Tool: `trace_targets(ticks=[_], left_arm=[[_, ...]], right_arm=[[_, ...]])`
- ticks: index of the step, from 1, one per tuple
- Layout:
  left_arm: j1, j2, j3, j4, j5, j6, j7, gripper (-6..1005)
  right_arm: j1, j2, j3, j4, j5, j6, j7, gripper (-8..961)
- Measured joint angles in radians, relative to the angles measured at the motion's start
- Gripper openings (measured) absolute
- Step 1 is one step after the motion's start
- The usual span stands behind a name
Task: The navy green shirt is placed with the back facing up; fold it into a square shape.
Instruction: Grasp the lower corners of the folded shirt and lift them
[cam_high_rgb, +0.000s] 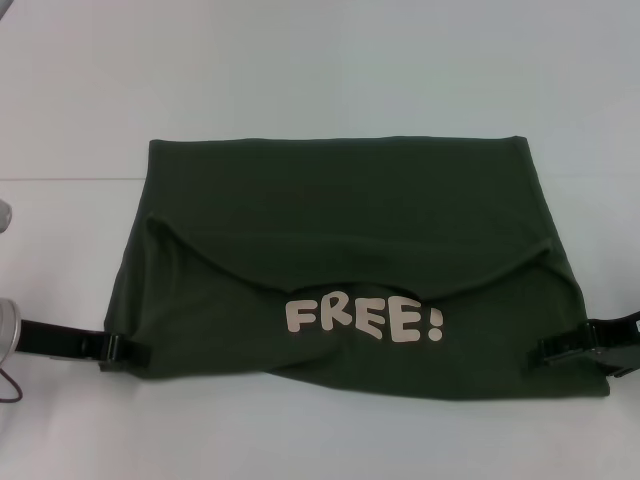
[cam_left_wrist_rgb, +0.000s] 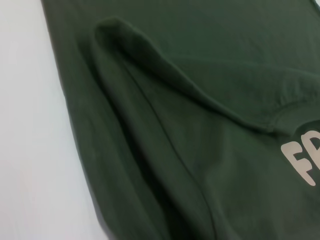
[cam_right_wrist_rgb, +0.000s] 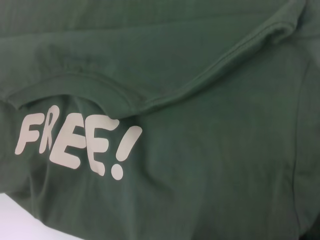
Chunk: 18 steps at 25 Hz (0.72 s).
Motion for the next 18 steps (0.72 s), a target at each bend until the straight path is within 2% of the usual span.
trace_targets(ticks=[12, 17, 18], left_arm=[[0.003, 0.004, -0.004, 0.001, -0.005, 0.003, 0.0, 43], [0.003, 0.004, -0.004, 0.01, -0.005, 0.005, 0.0, 43], [0.003, 0.004, -0.004, 0.011, -0.005, 0.005, 0.0, 43]], right_arm=[[-0.011, -0.001, 0.001, -0.014, -0.001, -0.008, -0.043, 869], [-0.01, -0.003, 0.001, -0.014, -0.001, -0.009, -0.042, 694], [-0.01, -0.003, 0.001, -0.014, -0.001, -0.009, -0.042, 614]])
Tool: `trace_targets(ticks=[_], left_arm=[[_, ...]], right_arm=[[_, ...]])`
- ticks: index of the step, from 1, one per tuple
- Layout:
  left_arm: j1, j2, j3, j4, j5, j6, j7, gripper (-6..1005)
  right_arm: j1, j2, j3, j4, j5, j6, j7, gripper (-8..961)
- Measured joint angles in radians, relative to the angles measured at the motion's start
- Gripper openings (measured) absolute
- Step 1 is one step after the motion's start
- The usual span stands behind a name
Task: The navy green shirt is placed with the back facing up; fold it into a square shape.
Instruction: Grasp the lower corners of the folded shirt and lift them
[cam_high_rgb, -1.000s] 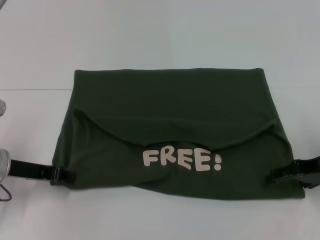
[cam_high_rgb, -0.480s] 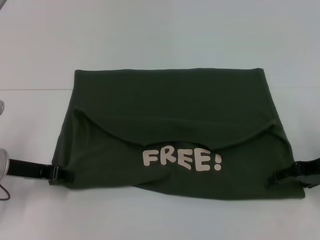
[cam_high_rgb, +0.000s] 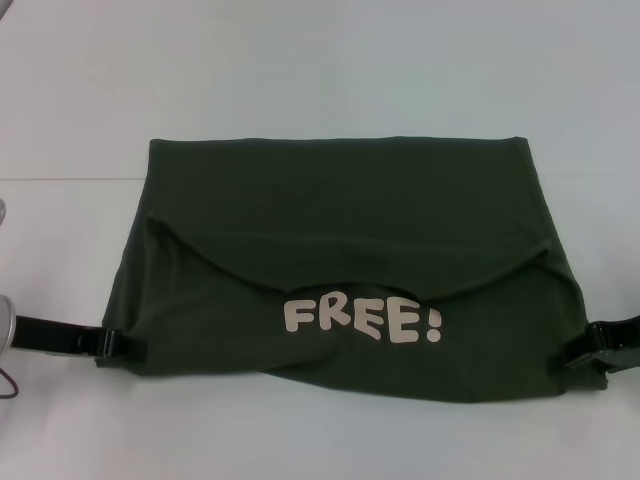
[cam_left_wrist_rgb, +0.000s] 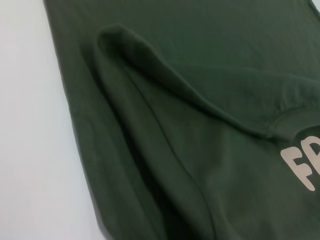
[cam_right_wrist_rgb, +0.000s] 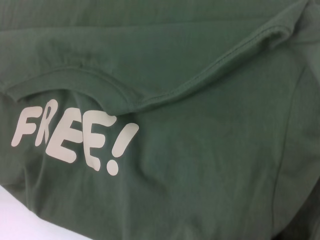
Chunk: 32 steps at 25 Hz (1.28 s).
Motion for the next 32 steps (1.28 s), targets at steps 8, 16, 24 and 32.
trace_targets(ticks=[8, 16, 24, 32], left_arm=[[0.0, 0.002, 0.0, 0.008, 0.0, 0.008, 0.0, 43], [0.0, 0.007, -0.011, 0.018, -0.001, 0.051, 0.023, 42], [0.0, 0.06, -0.013, 0.023, 0.021, 0.197, -0.017, 42], [0.001, 0.07, -0.017, 0.041, 0.103, 0.36, -0.025, 42]], right_arm=[[-0.002, -0.004, 0.0, 0.0, 0.002, -0.001, 0.0, 182], [0.003, -0.007, -0.005, 0.0, -0.003, -0.022, -0.051, 47], [-0.01, -0.032, -0.074, -0.018, -0.015, -0.131, -0.147, 46], [-0.016, -0.043, -0.091, -0.025, -0.058, -0.25, -0.261, 47]])
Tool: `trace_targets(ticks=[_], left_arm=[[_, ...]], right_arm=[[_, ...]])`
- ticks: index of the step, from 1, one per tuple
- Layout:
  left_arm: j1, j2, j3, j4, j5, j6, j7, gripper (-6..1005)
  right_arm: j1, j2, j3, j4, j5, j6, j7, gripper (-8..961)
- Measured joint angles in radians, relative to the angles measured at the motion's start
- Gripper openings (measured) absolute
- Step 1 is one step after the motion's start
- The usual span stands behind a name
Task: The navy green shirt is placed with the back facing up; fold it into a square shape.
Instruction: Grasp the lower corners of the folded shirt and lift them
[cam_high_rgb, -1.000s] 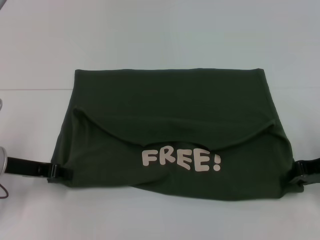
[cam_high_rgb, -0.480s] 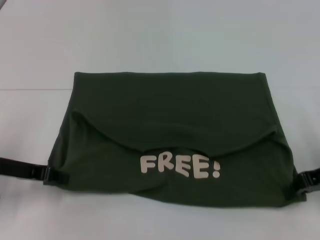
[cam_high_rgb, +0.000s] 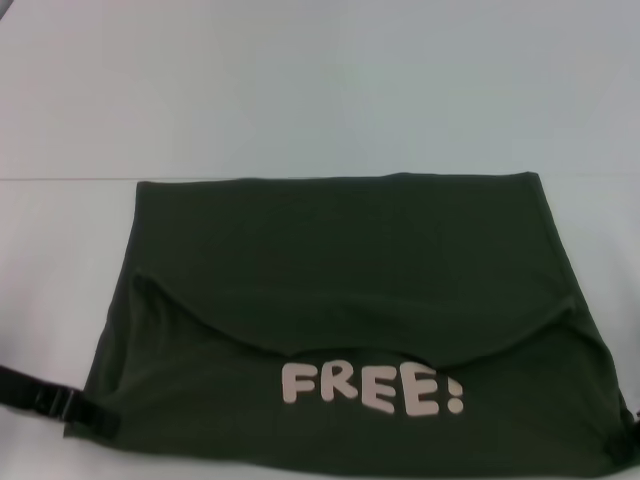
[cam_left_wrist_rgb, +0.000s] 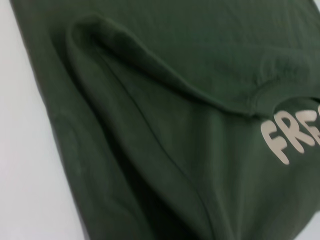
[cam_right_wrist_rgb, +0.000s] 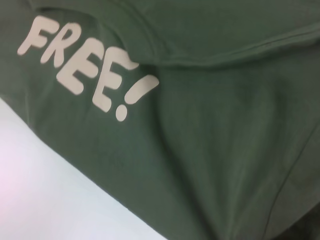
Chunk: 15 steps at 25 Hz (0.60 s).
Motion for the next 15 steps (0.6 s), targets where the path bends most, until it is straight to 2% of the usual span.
trace_targets(ticks=[7, 15], left_arm=[[0.028, -0.002, -0.008, 0.002, 0.026, 0.118, 0.002, 42], [0.04, -0.001, -0.034, 0.012, 0.087, 0.244, 0.028, 42]], right_arm=[[-0.009, 0.015, -0.012, -0.001, -0.061, -0.064, -0.042, 47], [-0.027, 0.011, -0.015, -0.003, -0.072, -0.149, -0.112, 46]])
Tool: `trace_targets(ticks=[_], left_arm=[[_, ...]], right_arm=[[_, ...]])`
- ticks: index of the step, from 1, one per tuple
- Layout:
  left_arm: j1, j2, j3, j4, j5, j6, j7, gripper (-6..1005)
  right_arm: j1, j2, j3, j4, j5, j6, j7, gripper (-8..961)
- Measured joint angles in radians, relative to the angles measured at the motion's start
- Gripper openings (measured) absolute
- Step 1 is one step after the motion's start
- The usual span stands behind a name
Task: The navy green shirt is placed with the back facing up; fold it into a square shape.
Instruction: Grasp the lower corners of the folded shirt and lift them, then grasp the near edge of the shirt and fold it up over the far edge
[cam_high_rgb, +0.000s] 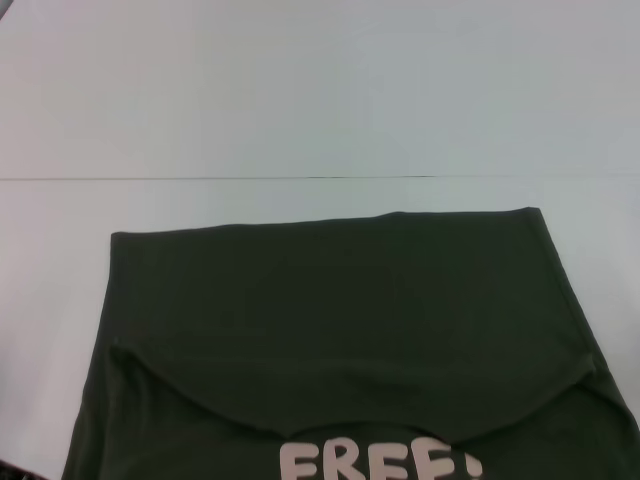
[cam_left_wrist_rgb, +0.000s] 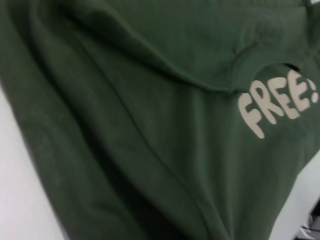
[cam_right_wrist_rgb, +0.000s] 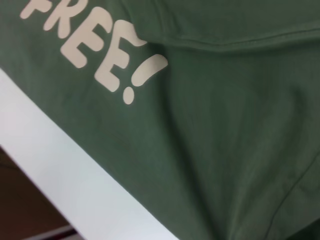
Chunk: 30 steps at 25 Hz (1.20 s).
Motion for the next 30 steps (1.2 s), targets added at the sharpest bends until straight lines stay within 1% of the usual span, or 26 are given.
trace_targets(ticks=[3, 9, 14, 17, 20, 22, 25, 26, 30], left_arm=[[0.003, -0.003, 0.002, 0.001, 0.006, 0.031, 0.006, 42], [0.019, -0.016, 0.001, -0.001, 0.012, 0.112, 0.041, 42], [0.036, -0.022, 0.0, 0.003, 0.012, 0.128, 0.039, 43], [0.041, -0.024, -0.011, 0.003, 0.011, 0.124, 0.039, 42], [0.039, -0.024, -0.029, 0.003, 0.006, 0.123, 0.038, 42], [0.038, -0.024, -0.039, 0.003, 0.004, 0.123, 0.038, 43], [0.037, -0.016, -0.15, 0.002, 0.003, 0.123, 0.046, 43], [0.037, -0.016, -0.15, 0.002, 0.003, 0.123, 0.046, 43], [0.036, -0.01, -0.248, 0.002, 0.002, 0.117, 0.049, 42]], right_arm=[[-0.002, 0.009, -0.009, 0.0, -0.018, -0.01, -0.018, 46], [-0.009, 0.028, -0.043, 0.0, -0.024, -0.022, -0.025, 46], [-0.019, 0.032, -0.044, 0.0, -0.024, -0.023, -0.02, 46], [-0.022, 0.032, -0.027, 0.0, -0.016, -0.024, -0.021, 47], [-0.023, 0.028, 0.04, 0.0, -0.006, -0.032, -0.019, 47], [-0.024, 0.02, 0.109, 0.0, -0.005, -0.034, -0.018, 47], [-0.027, 0.005, 0.21, 0.0, -0.002, -0.03, -0.017, 47], [-0.028, 0.0, 0.251, 0.0, -0.001, -0.024, -0.016, 47], [-0.028, -0.014, 0.395, 0.004, 0.014, 0.013, -0.002, 46]])
